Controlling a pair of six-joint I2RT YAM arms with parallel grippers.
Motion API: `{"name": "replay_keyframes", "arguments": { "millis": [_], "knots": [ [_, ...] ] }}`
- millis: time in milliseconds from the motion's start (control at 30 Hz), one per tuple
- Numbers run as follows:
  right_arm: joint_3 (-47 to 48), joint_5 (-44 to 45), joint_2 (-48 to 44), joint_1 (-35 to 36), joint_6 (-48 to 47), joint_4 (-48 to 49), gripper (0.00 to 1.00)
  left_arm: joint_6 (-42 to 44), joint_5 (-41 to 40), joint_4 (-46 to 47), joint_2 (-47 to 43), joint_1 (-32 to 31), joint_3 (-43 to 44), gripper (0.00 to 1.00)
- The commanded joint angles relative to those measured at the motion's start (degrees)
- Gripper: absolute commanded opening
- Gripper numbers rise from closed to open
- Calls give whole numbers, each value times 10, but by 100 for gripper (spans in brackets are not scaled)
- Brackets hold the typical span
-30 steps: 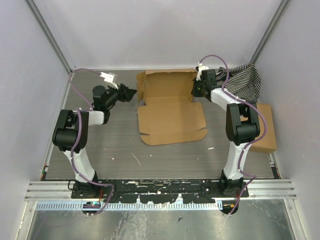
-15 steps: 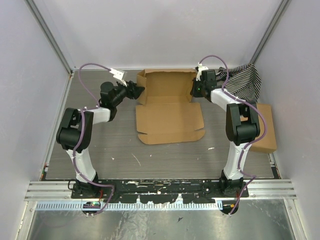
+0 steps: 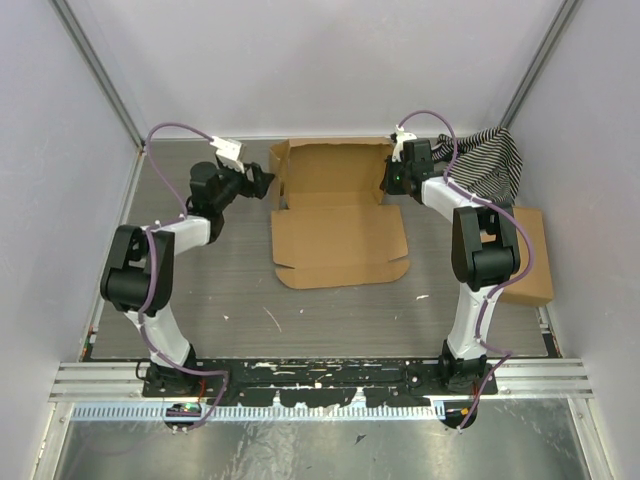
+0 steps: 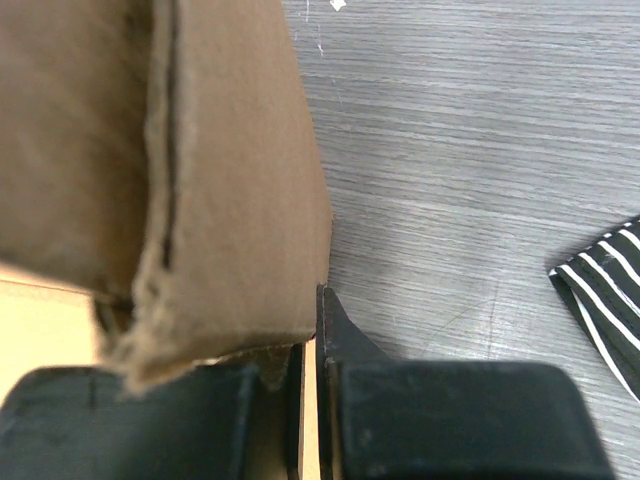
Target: Fold the paper box
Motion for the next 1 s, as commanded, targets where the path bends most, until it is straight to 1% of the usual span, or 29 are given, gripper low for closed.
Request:
{"name": "replay_keyframes", "arguments": {
  "millis": [0,133,300,367,467,600,800,867,967],
  "knots": [
    [7,-31,-13,1,-3,11,5,22,45,-10,26,25,36,82],
    [3,-36,-17,1,-9,9,6,21,87,-35,57,49,83,82],
    [3,-41,-20,1,-15,4,6,23,118,-45,84,78,116,82],
    [5,-42,-19,1,-16,2,6,14,148,-46,94,84,126,81],
    [10,-43,-16,1,-18,-1,6,-3,215,-41,102,86,131,81],
    [11,-49,-15,1,-17,-2,6,-50,268,7,116,86,126,80],
    [14,-53,-10,1,-17,-6,6,-180,331,118,158,83,136,77],
    [14,-54,-10,1,-16,-5,6,-194,336,134,166,78,137,76],
    [14,-55,-12,1,-16,-5,6,-191,329,139,168,68,132,75]
  ]
}}
